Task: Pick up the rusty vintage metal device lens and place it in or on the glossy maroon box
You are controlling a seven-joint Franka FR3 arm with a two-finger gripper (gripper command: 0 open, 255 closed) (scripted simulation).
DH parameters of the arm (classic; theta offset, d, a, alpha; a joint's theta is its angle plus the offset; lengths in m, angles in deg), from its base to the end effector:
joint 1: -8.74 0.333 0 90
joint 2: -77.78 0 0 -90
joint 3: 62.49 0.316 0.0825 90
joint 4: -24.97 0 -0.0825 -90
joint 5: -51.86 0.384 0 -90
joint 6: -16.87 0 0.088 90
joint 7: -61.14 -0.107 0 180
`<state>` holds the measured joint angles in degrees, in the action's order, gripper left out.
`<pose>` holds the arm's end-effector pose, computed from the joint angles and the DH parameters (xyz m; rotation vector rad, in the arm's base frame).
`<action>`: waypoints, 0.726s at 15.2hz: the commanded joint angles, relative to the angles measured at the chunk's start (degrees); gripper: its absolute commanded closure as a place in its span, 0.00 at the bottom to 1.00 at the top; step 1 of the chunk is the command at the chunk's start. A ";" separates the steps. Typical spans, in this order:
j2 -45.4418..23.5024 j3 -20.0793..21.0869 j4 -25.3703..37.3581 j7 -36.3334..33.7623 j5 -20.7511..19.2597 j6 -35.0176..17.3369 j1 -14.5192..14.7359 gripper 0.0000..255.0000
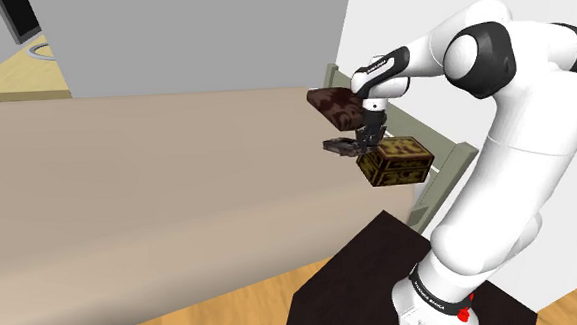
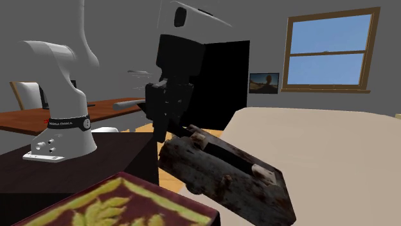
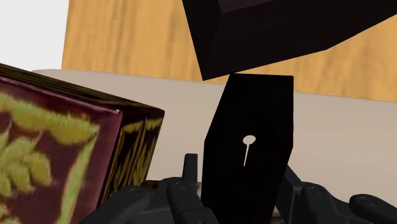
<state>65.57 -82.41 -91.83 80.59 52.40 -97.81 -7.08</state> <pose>0.4543 -0.3217 0.3282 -3.0345 0.4441 0.3701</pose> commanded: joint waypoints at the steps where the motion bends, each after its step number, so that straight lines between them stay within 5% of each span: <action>1: 1.03 -0.11 0.33 -0.13 -0.36 1.22 0.07 1.00; 11: 4.59 -0.31 4.03 -0.70 -1.58 8.29 0.39 1.00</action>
<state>69.68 -82.65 -88.26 79.87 50.99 -90.35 -6.67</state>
